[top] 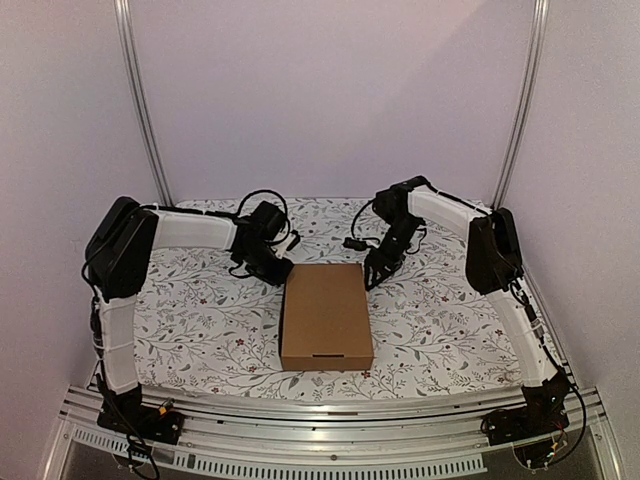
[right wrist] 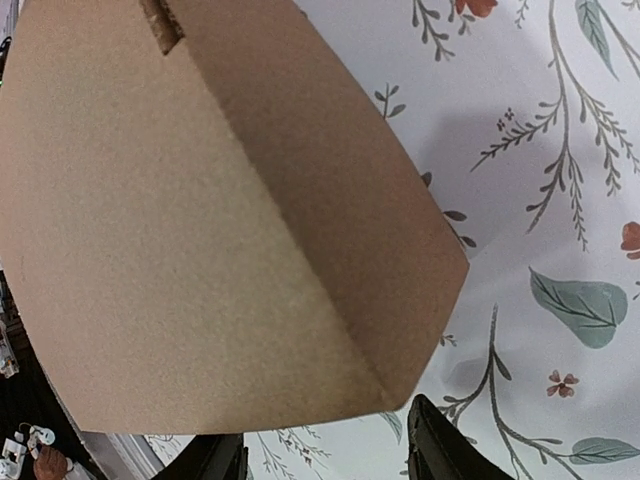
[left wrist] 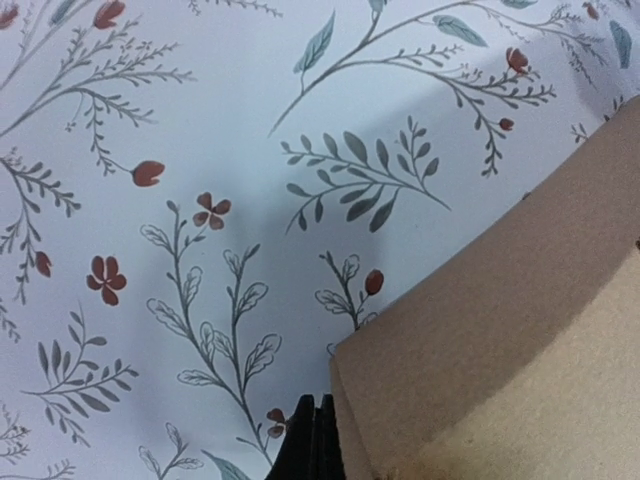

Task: Fold the paper box

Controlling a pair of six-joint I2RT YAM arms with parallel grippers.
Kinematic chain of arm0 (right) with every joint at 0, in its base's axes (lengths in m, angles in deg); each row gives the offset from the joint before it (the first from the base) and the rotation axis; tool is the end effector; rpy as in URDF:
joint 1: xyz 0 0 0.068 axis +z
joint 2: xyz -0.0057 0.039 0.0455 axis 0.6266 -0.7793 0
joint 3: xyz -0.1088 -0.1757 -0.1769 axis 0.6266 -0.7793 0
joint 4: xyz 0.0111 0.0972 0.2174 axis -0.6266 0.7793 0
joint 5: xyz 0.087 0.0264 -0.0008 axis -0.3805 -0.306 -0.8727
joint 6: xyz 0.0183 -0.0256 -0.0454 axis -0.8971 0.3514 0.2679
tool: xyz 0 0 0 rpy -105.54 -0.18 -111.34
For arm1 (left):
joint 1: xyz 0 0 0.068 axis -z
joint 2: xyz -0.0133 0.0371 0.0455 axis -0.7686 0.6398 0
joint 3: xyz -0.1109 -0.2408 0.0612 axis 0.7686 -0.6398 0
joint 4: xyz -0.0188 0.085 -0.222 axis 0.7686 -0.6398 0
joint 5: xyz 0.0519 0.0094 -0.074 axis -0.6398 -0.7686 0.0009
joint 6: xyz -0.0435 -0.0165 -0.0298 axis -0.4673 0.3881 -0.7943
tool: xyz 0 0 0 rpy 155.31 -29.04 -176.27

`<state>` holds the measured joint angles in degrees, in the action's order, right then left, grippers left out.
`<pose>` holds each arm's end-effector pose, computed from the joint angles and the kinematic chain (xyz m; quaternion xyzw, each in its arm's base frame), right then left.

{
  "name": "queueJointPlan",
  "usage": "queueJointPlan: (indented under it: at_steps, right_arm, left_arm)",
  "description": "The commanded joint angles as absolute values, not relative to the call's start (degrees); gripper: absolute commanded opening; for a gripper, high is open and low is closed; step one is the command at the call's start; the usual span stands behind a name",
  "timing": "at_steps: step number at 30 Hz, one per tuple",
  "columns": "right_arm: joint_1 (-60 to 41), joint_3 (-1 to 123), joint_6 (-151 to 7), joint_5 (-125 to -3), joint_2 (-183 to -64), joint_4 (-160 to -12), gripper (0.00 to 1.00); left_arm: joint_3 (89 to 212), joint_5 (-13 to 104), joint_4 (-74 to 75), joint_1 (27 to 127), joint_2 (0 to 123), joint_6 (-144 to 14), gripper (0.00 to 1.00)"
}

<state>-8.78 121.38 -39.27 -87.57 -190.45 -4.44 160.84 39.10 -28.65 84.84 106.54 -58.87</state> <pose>0.3925 0.2491 0.1588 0.4434 -0.8554 -0.2645 0.0421 0.3378 -0.2344 0.1547 0.2449 0.9438 -0.0902 0.2029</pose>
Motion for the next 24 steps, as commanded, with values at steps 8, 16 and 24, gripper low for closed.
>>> queueJointPlan:
  at_steps: [8, 16, 24]
  right_arm:
    - [-11.1, 105.4, -40.3, -88.6, -176.3, -13.8, 0.56]
    - [-8.8, 89.4, -38.1, -89.2, -168.6, -15.9, 0.55]
    - [-3.9, 83.3, -38.5, -90.0, -169.7, -18.9, 0.54]
  left_arm:
    - [150.1, 36.2, -28.8, 86.6, 86.9, -63.6, 0.00]
    - [137.4, 39.2, -28.2, 90.8, 82.3, -71.5, 0.00]
    - [142.3, 42.2, -24.1, 99.2, 90.2, -72.7, 0.00]
